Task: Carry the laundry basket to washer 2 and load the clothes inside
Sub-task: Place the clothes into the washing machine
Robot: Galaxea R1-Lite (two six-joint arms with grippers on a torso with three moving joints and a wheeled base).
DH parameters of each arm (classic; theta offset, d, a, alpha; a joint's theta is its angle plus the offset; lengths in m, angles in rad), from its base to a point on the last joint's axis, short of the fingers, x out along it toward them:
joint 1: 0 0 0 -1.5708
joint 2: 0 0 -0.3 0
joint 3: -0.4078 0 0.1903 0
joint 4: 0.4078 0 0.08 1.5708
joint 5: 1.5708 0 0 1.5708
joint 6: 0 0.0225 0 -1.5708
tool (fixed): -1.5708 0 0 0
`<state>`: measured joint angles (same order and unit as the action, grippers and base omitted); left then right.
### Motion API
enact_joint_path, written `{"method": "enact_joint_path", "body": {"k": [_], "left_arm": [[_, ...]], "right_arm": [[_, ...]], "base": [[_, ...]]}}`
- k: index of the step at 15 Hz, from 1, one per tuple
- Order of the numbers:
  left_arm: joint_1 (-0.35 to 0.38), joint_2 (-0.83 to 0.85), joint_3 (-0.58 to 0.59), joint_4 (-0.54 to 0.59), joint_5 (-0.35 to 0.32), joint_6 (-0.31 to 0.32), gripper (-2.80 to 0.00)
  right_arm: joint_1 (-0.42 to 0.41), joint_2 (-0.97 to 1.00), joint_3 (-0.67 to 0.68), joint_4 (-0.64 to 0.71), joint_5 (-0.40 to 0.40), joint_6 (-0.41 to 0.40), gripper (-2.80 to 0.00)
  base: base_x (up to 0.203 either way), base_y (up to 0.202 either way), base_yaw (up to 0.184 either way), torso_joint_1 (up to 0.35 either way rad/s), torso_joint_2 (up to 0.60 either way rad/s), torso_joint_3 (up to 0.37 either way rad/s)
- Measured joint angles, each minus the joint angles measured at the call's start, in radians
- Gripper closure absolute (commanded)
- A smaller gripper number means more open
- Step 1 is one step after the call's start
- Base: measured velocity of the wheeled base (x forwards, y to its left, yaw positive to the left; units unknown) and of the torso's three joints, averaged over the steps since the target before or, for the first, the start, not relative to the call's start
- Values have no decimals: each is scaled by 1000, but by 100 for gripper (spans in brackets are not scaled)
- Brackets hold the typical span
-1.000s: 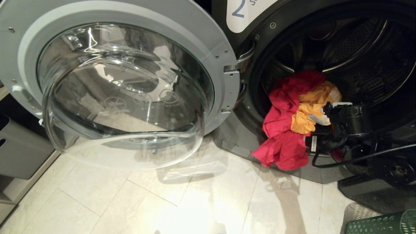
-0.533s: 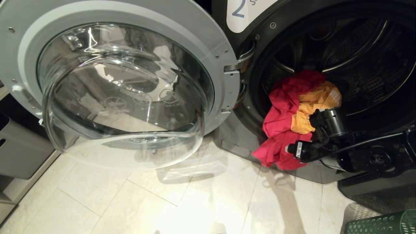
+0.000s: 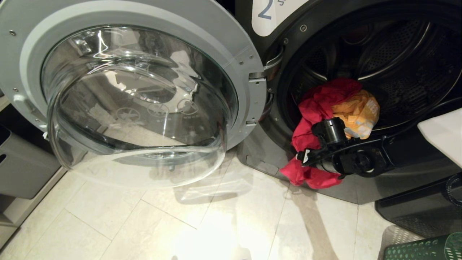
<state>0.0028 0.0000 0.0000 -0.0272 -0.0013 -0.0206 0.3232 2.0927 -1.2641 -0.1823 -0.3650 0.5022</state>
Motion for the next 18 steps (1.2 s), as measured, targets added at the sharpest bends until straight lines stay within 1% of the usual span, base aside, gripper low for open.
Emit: {"method": "enact_joint_path", "body": {"k": [3,5,7,8,9,14,18], "left_arm": [[0,0,0,0,0,0,0],[0,0,0,0,0,0,0],[0,0,0,0,0,0,0],[0,0,0,0,0,0,0],[0,0,0,0,0,0,0],[0,0,0,0,0,0,0],[0,0,0,0,0,0,0]], "right_arm": [[0,76,-102,1,-27,-14,-280],[0,116,-160,1,-55,-45,-280],[0,144,-188,-8,-95,-86,-280],[0,153,-193,-15,-112,-91,-280],[0,158,-196,-18,-118,-93,0],[-1,159,-196,-16,-141,-98,0],[-1,122,-173,-12,-160,-99,0]], "base": [[0,0,0,0,0,0],[0,0,0,0,0,0],[0,0,0,0,0,0],[0,0,0,0,0,0],[0,0,0,0,0,0],[0,0,0,0,0,0],[0,0,0,0,0,0]]}}
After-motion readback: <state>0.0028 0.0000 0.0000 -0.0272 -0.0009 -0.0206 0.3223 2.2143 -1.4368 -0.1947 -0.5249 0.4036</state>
